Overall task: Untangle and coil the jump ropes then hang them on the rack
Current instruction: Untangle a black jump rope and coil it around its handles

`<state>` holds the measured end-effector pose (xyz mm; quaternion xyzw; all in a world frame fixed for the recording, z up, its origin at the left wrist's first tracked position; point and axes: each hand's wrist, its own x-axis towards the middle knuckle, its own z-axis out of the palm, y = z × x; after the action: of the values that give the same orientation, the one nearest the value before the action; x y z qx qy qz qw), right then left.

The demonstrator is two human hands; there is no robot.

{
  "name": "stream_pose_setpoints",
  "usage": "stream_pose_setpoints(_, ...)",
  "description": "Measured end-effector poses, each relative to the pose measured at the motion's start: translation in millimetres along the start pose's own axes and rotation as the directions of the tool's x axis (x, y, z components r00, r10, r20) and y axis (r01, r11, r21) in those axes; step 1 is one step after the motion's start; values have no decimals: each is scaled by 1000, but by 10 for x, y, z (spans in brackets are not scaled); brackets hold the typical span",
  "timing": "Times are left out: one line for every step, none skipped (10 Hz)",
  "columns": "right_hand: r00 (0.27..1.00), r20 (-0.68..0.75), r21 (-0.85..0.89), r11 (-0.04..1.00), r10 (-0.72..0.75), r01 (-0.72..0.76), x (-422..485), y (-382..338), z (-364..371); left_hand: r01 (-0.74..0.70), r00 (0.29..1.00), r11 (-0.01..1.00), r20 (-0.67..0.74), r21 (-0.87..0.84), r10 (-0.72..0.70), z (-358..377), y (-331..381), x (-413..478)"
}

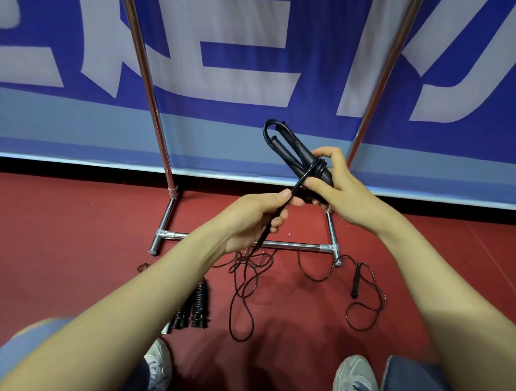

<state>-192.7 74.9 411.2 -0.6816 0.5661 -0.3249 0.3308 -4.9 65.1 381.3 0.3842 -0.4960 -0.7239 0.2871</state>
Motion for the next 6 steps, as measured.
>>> stream_pose_setpoints(998, 54, 114, 993, -24, 17, -26, -24, -26, 8, 999, 1000, -49, -26, -9, -83, 18, 28)
stream_pose_setpoints(997, 67, 196, 981, -28, 15, -26, -54, -25, 14, 999, 997, -31, 82, -11, -101, -35, 40)
stream_pose_setpoints(998, 66, 298, 955, -24, 3, -45, -94, -66, 17, 1000, 985, -7, 170, -16, -129, -110, 61)
stream_pose_setpoints(983, 185, 393, 917, -1, -73, -116, -124, -149, -66, 997, 929, -15, 364, 76, -227, -129, 71)
stream_pose_setpoints(908, 418, 356, 922, -10, -154, -197, -124, -173, -154, 985, 823, 18, 547, 172, -337, -22, 40)
stream_pose_setpoints(817, 576, 230, 956, 16, -180, -239, -74, -118, -230, 970, 727, 94, 647, 224, -497, 89, 29)
